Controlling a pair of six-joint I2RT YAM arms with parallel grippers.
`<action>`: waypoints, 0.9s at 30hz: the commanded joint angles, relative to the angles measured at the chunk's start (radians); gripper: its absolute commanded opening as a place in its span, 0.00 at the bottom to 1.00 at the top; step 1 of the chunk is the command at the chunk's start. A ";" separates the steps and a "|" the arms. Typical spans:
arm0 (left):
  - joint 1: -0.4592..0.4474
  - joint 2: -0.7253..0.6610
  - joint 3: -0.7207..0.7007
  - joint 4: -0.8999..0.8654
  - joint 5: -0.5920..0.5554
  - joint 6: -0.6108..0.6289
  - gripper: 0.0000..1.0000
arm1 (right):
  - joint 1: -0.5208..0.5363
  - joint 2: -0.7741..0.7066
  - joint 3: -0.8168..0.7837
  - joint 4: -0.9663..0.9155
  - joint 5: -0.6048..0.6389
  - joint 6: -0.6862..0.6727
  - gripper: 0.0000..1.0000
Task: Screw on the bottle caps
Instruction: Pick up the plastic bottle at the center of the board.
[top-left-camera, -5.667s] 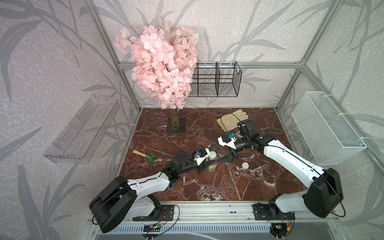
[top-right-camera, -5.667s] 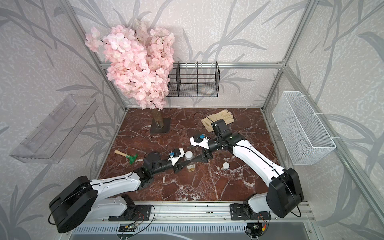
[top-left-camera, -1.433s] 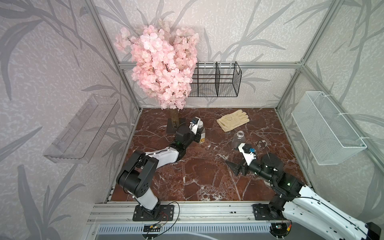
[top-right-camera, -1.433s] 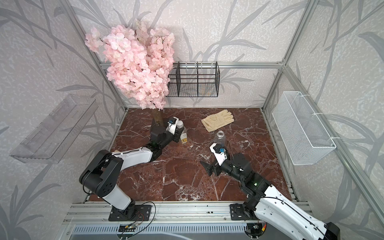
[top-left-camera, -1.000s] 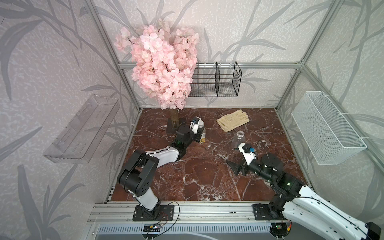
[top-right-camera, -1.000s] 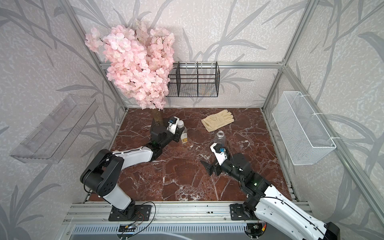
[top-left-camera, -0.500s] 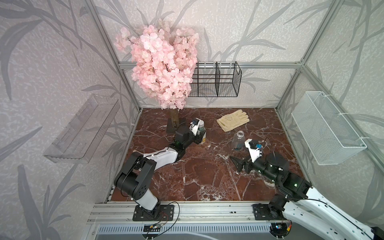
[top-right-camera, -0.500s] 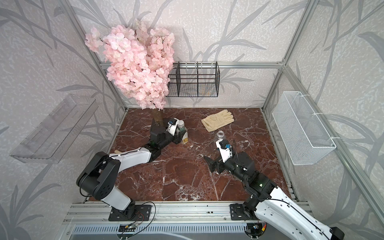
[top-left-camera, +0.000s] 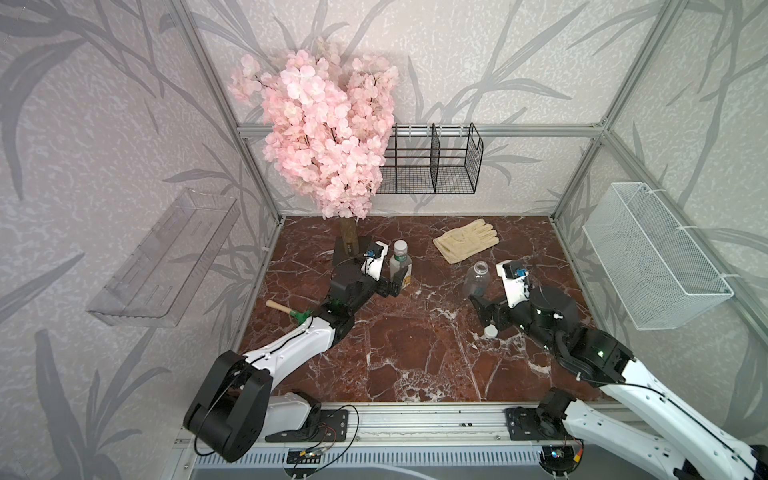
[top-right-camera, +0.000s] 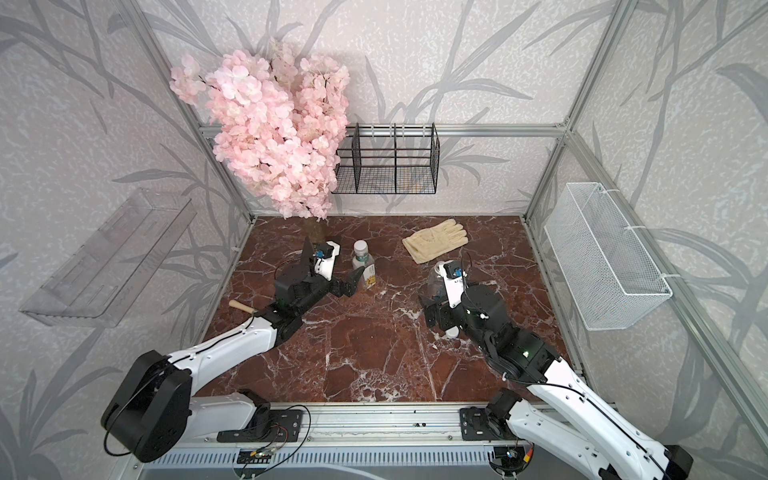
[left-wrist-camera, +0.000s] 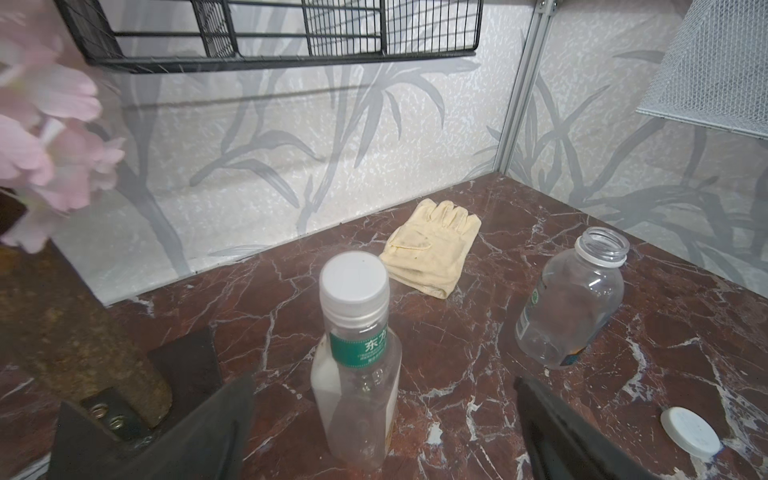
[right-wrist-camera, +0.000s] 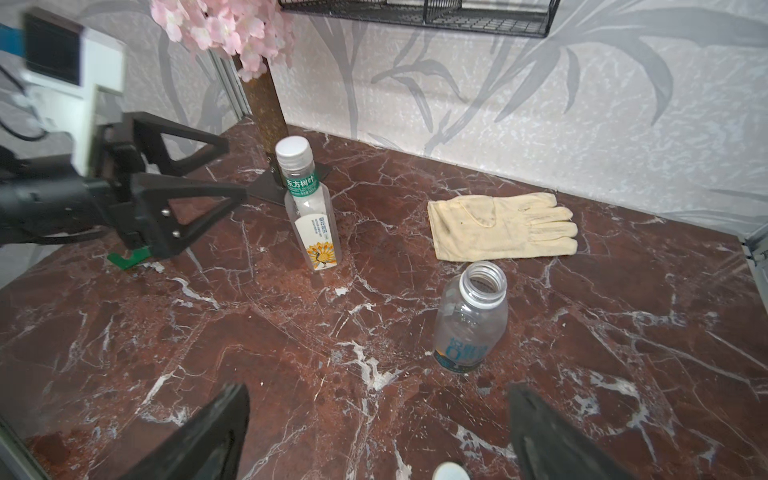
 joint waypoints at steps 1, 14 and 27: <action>0.002 -0.086 -0.045 -0.029 -0.066 -0.050 1.00 | -0.047 0.036 0.065 -0.061 -0.034 -0.005 0.99; 0.002 -0.349 -0.173 -0.122 -0.102 -0.173 1.00 | -0.216 0.418 0.464 -0.436 -0.102 0.055 0.99; 0.001 -0.368 -0.153 -0.195 -0.034 -0.149 0.98 | -0.300 0.784 0.705 -0.596 -0.124 0.087 0.89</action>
